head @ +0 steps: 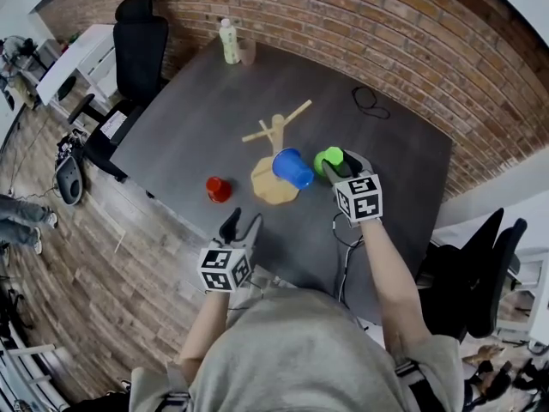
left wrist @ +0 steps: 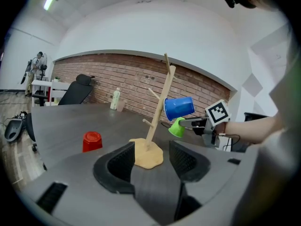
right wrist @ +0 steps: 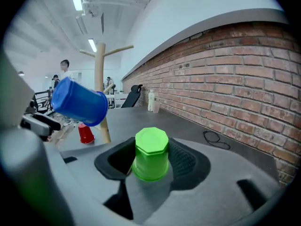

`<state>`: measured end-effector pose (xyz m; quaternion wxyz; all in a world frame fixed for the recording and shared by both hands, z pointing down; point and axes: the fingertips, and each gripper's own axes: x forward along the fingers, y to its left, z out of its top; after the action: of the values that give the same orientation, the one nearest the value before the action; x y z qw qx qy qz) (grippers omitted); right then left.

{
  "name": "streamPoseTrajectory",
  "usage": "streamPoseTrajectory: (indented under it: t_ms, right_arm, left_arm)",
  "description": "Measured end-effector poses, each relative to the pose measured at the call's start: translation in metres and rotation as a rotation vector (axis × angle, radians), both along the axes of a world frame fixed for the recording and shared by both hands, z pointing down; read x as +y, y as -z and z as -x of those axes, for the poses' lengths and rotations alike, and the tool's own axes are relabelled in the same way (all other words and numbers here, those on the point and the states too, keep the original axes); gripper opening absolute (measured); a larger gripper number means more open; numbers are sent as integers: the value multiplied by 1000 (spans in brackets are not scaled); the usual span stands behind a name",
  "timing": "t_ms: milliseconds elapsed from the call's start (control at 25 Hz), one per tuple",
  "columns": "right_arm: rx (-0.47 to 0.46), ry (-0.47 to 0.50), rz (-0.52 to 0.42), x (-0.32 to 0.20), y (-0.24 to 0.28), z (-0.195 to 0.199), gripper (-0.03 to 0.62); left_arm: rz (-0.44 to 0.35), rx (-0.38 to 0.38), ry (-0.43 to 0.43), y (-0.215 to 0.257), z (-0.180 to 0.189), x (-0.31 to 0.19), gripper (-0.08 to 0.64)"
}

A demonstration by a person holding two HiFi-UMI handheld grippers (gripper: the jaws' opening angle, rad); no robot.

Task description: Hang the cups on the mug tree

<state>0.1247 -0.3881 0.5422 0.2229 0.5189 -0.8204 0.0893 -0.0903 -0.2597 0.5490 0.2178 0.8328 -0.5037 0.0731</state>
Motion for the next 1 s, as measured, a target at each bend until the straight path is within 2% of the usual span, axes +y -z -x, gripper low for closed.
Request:
streamPoseTrajectory:
  t_ms: [640,1000]
  right_arm:
    - [-51,66,-169,11,131,15,219]
    - [-39,84,-263,7,198,19,219]
  left_arm:
    - [-52,30,-39,19,-12,3,222]
    - [-56,35,-50,23,-14,9,222]
